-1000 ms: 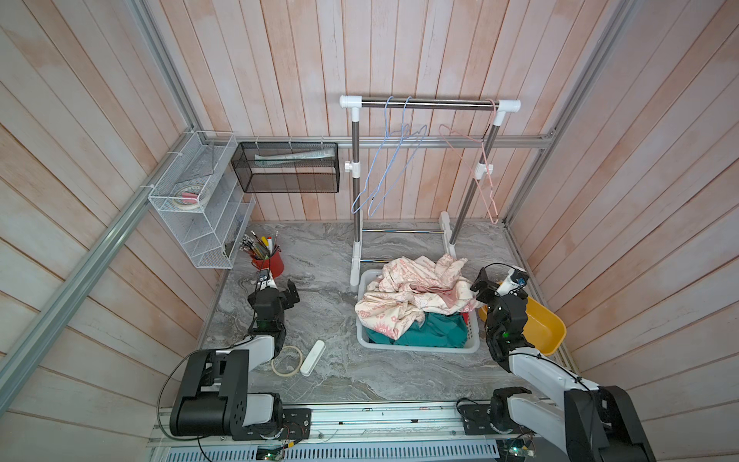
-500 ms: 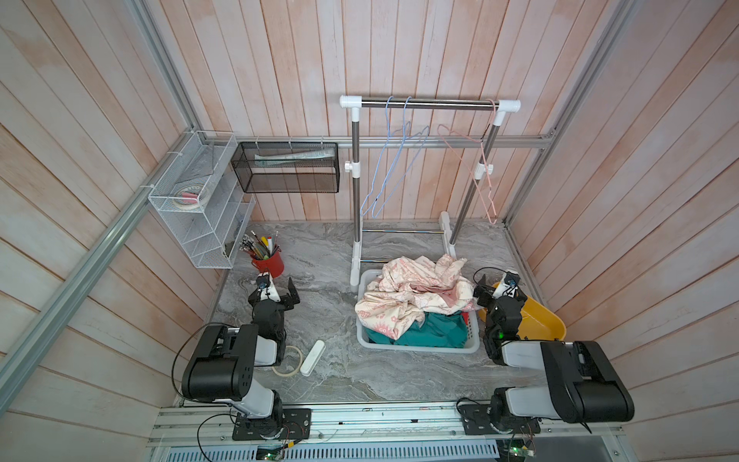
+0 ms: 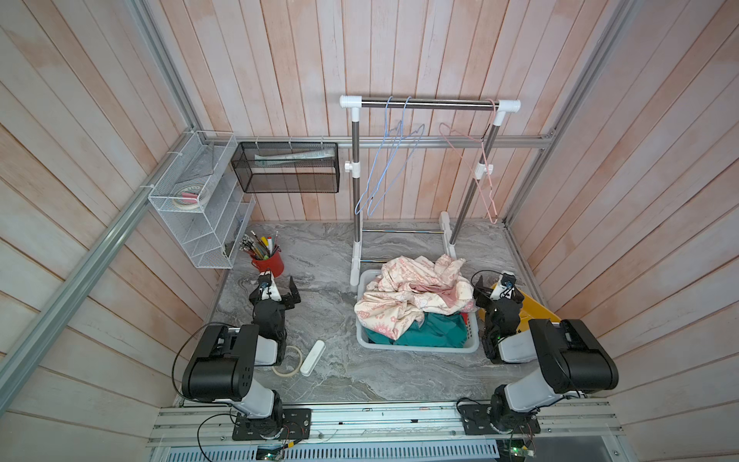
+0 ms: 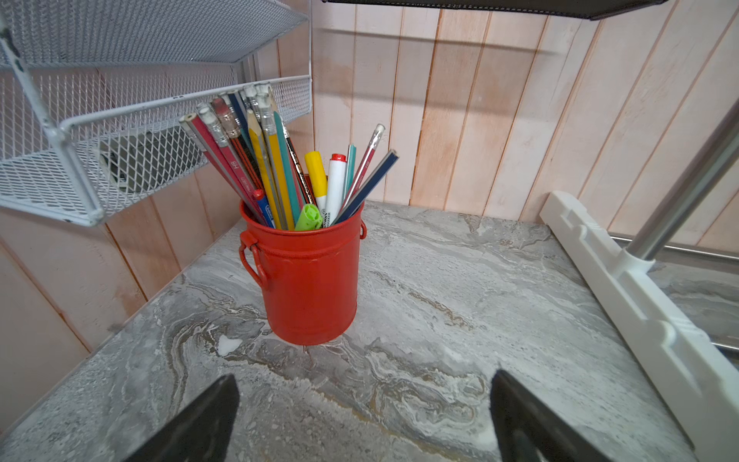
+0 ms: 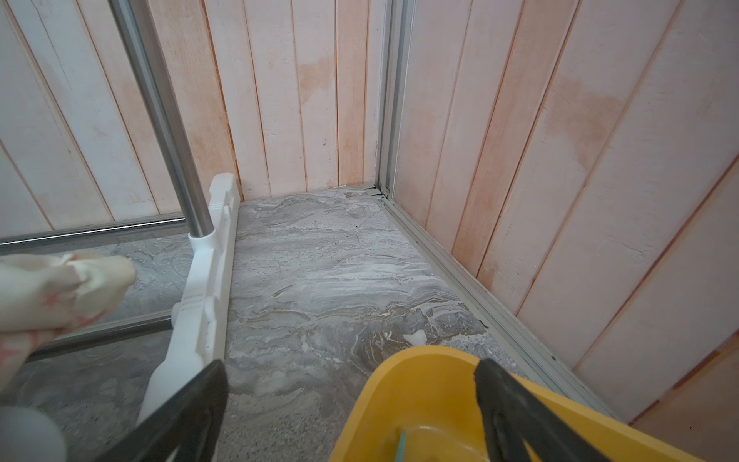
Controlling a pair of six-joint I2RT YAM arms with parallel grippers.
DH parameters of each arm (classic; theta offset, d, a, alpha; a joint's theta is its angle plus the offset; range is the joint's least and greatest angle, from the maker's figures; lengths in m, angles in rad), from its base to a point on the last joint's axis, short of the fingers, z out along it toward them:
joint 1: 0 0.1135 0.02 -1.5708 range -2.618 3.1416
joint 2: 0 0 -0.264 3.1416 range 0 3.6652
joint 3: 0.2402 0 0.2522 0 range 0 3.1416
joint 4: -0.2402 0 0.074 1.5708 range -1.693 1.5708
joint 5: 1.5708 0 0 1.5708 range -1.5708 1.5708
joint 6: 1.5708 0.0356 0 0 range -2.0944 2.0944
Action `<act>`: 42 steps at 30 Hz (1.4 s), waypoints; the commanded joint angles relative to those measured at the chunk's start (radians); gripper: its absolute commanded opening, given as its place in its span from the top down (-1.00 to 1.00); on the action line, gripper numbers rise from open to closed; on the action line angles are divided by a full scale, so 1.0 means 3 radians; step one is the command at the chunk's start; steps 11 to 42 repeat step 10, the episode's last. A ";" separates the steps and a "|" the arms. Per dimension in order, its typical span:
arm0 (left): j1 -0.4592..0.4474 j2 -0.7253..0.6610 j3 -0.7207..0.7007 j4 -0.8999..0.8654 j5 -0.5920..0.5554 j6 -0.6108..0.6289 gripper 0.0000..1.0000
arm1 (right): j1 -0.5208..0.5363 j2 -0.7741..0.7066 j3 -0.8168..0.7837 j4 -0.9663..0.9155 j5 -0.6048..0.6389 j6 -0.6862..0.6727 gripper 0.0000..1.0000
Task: Remove the clothespins securing jackets to the hanger
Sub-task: Reset both arms
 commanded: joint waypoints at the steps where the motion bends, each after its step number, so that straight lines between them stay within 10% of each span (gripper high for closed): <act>1: -0.0013 0.0027 0.0049 0.0060 0.0025 0.0050 -1.00 | 0.0010 0.0032 -0.0030 0.0140 -0.0117 -0.0022 -0.95; 42: -0.0013 0.0032 0.0055 0.0044 0.0040 0.0059 -1.00 | 0.0009 0.0032 -0.0032 0.0135 -0.0119 -0.0021 -0.96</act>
